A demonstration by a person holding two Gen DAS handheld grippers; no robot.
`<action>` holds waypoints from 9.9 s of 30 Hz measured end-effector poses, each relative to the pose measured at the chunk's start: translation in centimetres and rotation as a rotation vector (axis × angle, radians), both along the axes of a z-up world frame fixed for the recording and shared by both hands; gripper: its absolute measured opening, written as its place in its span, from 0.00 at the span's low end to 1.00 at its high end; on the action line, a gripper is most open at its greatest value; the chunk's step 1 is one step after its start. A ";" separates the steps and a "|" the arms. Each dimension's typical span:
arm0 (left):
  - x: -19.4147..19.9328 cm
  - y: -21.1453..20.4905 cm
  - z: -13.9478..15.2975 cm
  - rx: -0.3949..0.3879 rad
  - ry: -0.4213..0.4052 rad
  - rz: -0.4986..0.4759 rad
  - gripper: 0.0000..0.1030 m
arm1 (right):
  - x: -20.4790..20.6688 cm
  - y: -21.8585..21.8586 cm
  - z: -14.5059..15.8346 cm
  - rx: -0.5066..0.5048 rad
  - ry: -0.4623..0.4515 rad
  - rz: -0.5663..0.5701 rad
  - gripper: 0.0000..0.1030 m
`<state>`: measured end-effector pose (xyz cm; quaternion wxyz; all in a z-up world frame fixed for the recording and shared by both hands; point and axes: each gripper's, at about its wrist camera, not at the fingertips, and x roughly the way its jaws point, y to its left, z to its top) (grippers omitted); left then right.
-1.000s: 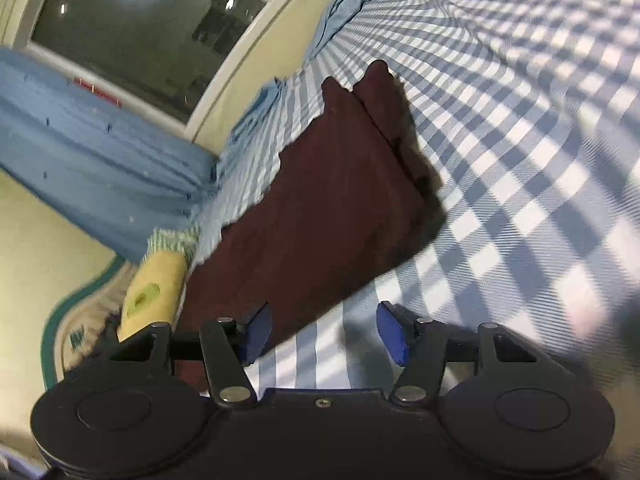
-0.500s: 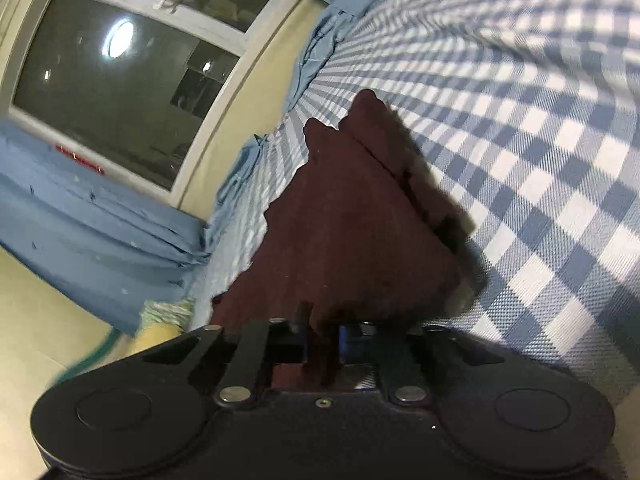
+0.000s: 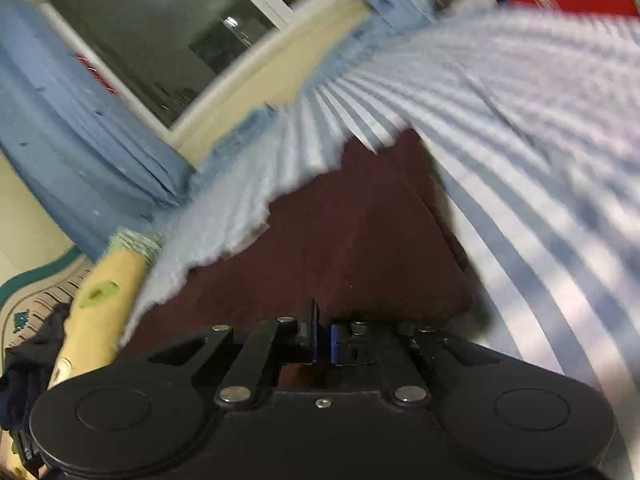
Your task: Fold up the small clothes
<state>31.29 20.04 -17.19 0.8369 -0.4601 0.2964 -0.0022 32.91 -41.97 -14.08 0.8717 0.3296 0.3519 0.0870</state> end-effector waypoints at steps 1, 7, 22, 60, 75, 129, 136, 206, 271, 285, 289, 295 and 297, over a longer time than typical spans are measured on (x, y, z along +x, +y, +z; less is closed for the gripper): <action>-0.2 0.2 -0.6 -0.014 -0.004 -0.003 0.24 | -0.3 -0.4 -1.2 0.015 0.027 -0.001 0.11; 0.1 0.8 0.1 -0.091 -0.043 -0.064 0.62 | -1.9 -1.7 -1.8 0.101 0.038 0.110 0.63; -6.9 -2.3 6.4 0.493 0.301 -0.080 0.99 | -14.3 -0.2 10.8 -0.459 -0.230 0.219 0.99; -5.5 -2.7 2.8 0.063 -0.019 -0.048 0.99 | -13.2 4.7 12.8 -0.504 -0.178 0.123 0.99; 0.1 -0.1 0.2 -0.069 -0.057 0.149 0.25 | -14.2 4.3 13.6 -0.535 -0.204 0.103 0.99; 6.1 -45.5 8.3 0.478 -0.324 -0.725 0.83 | -19.6 -14.1 6.2 -0.273 -0.096 -0.206 0.99; 2.5 -36.2 14.2 0.549 -0.330 -0.591 0.98 | -17.1 -13.4 7.9 -0.305 -0.176 -0.102 0.93; -1.8 -23.5 12.1 0.770 -0.097 -0.479 0.97 | 18.9 -13.2 -2.4 0.231 0.051 0.252 0.38; 12.3 -25.4 1.0 -0.024 0.102 -0.567 0.89 | 12.5 -14.8 -0.4 0.238 0.068 0.356 0.83; 13.4 -26.3 0.0 -0.010 0.099 -0.563 0.83 | 19.3 -10.3 -3.5 0.293 0.073 0.385 0.84; 13.4 -26.0 0.5 0.026 0.117 -0.549 0.59 | 20.4 -8.2 -3.2 0.200 0.082 0.409 0.36; 12.3 -25.3 2.6 0.064 0.033 -0.541 0.26 | 19.3 -6.9 -1.0 0.151 0.003 0.416 0.24; 11.8 -24.7 4.0 0.081 -0.005 -0.537 0.26 | 18.7 -5.9 0.5 0.125 -0.036 0.419 0.23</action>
